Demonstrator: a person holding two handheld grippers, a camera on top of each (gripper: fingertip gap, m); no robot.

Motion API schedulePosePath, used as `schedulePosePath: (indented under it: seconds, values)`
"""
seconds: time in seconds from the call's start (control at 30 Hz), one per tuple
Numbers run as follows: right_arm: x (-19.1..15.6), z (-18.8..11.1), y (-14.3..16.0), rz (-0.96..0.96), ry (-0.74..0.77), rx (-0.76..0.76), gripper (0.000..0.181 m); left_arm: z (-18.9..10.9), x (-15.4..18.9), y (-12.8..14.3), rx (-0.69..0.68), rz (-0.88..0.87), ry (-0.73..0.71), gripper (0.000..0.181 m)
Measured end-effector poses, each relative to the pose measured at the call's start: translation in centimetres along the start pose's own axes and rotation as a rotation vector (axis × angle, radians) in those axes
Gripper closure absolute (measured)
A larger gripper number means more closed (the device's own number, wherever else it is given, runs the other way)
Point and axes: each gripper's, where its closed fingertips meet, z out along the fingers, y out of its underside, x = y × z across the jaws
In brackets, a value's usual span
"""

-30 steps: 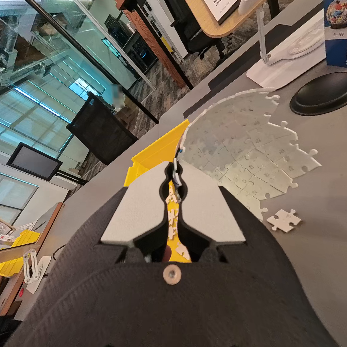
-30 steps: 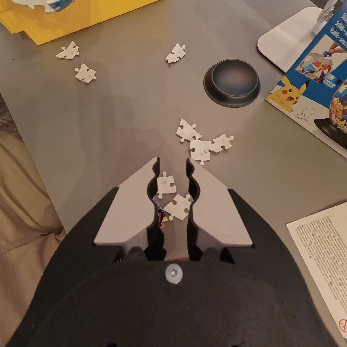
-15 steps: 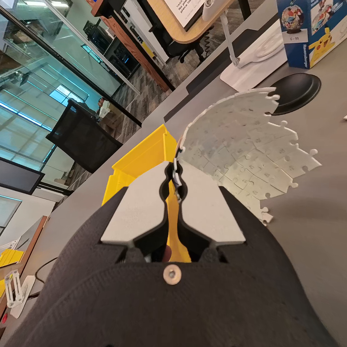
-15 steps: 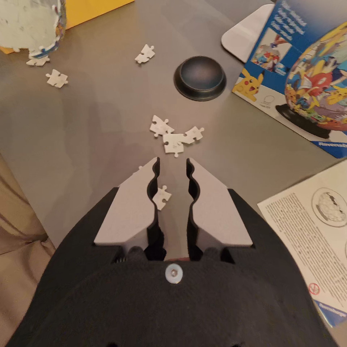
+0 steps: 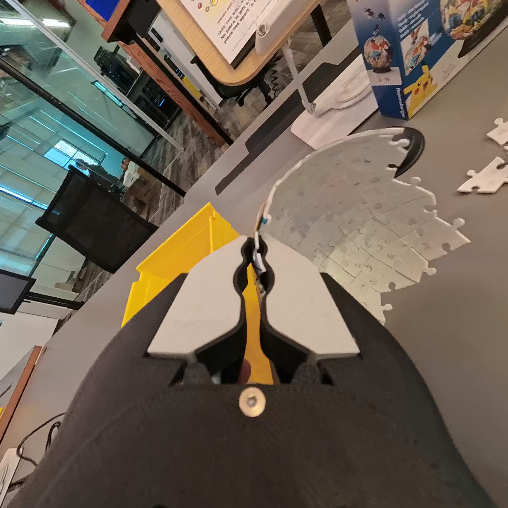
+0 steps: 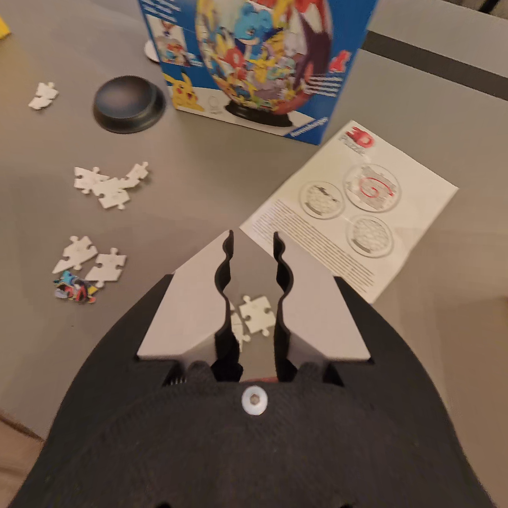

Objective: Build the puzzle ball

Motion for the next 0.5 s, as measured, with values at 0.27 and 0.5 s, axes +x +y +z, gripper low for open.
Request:
schedulePosePath:
  seconds: [0.27, 0.5]
  values:
    - [4.1, -1.9, 3.6, -0.035, 0.048, -0.132, 0.155, 0.7, 1.0, -0.4, 0.004, 0.013, 0.024, 0.178]
    - [3.5, -1.9, 7.0, -0.063, -0.046, -0.271, 0.155, 1.0, 1.6, -0.5, 0.002, 0.023, 0.042, 0.178]
